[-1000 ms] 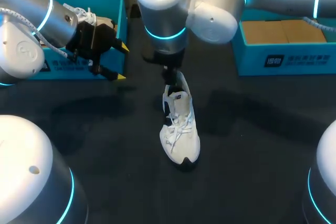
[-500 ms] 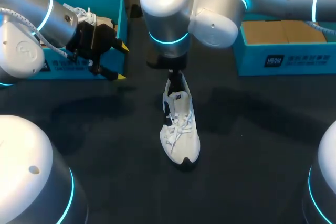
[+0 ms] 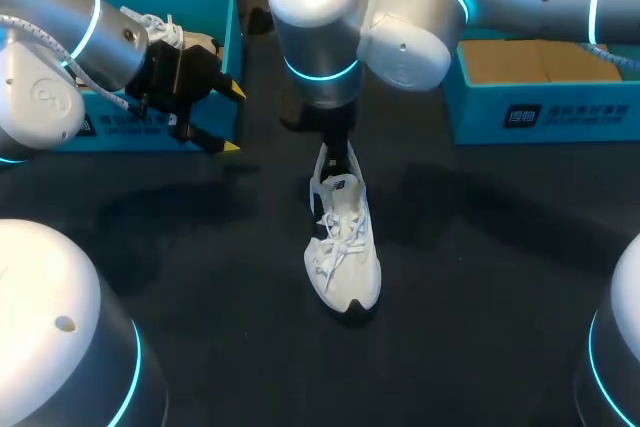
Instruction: Take the shoe out of the shoebox, open the shoe tongue, remove and reinsert the insole, then place the shoe into the shoebox
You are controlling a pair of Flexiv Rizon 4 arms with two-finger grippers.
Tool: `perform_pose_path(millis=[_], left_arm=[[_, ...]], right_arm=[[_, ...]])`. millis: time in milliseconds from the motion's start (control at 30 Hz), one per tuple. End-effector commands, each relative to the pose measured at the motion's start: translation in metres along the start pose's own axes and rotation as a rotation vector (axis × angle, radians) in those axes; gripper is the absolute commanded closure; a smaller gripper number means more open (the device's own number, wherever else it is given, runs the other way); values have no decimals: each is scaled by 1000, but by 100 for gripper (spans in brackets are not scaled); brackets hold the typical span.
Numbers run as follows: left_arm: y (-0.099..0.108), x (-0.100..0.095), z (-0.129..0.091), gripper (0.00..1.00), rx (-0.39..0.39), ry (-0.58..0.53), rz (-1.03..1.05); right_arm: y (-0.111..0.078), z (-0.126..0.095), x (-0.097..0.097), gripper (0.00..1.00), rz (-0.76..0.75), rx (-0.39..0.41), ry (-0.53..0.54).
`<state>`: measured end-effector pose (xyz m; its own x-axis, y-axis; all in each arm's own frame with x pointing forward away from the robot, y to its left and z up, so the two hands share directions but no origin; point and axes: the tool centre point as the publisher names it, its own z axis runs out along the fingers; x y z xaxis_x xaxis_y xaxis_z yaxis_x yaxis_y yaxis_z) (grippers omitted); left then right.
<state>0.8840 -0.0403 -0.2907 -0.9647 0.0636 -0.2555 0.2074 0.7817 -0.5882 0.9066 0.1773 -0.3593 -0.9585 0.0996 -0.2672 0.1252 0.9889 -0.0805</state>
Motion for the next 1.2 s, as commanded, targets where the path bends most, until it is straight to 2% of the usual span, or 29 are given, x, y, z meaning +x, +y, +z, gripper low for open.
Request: perform_pose_path(millis=[33,167,267,300,467,567,700,867,1200], left_arm=[[0,-1,0,0,-4,1,0],[0,-1,0,0,-4,1,0],[0,-1,0,0,-4,1,0],[0,-1,0,0,-4,1,0],[0,-1,0,0,-4,1,0],[0,-1,0,0,-4,1,0],[0,-1,0,0,-4,1,0],[0,-1,0,0,-4,1,0],[0,-1,0,0,-4,1,0]], right_arm=[[0,2,1,62,18,1,13],[1,6,6,70,23,6,19],[1,8,8,95,25,8,24],[2,9,8,100,26,8,25],[1,11,10,100,50,3,26],[0,6,10,100,57,3,35],[-3,-18,4,100,81,-16,50],[-4,-65,-7,100,92,-40,61],[-9,-142,-29,100,116,-26,58]])
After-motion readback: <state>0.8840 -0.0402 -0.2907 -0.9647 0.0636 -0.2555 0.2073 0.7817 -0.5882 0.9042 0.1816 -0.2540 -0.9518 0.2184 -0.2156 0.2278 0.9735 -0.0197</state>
